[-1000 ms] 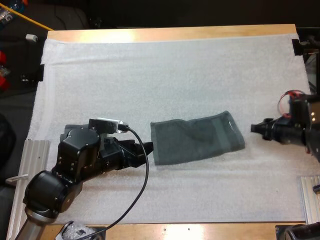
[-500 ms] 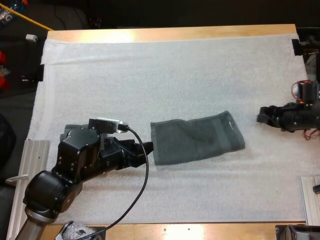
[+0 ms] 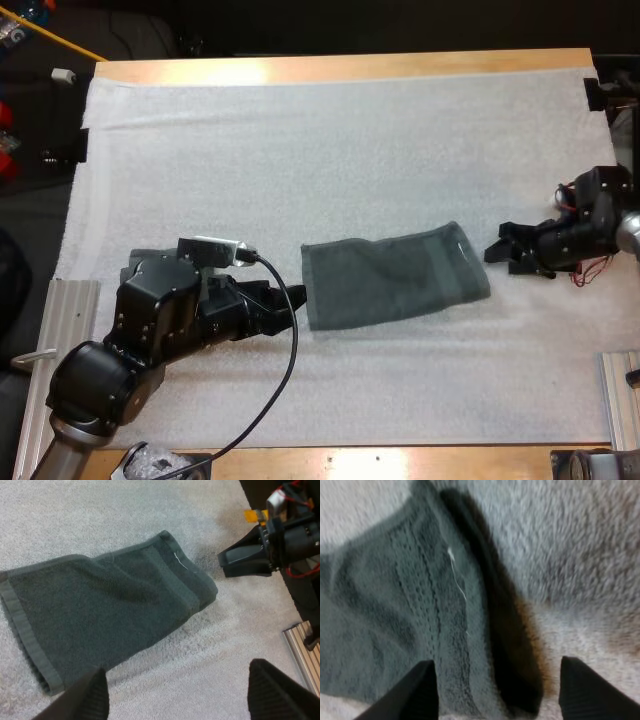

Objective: Pick towel from pile, fold and stack

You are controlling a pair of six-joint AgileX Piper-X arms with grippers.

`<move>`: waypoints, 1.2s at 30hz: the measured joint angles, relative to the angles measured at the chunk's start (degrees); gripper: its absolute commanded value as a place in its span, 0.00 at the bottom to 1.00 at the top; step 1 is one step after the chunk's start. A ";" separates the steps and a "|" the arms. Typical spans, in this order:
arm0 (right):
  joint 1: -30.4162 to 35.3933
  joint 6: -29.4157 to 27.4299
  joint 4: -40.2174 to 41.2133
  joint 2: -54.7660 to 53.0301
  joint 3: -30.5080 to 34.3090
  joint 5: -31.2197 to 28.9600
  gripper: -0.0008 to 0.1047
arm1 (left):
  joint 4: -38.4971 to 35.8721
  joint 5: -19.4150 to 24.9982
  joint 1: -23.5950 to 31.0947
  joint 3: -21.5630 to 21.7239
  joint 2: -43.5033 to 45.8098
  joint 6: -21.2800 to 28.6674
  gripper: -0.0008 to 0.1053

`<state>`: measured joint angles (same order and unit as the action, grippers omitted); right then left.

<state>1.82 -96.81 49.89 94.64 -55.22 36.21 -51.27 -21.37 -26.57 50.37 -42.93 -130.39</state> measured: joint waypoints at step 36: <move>-8.28 5.14 -0.82 -7.10 4.97 -20.66 0.01 | -2.95 0.00 0.00 0.00 0.00 3.10 0.55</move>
<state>-6.46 -91.67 49.07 87.54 -50.25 15.55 -54.22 -21.37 -26.57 50.37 -42.93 -127.29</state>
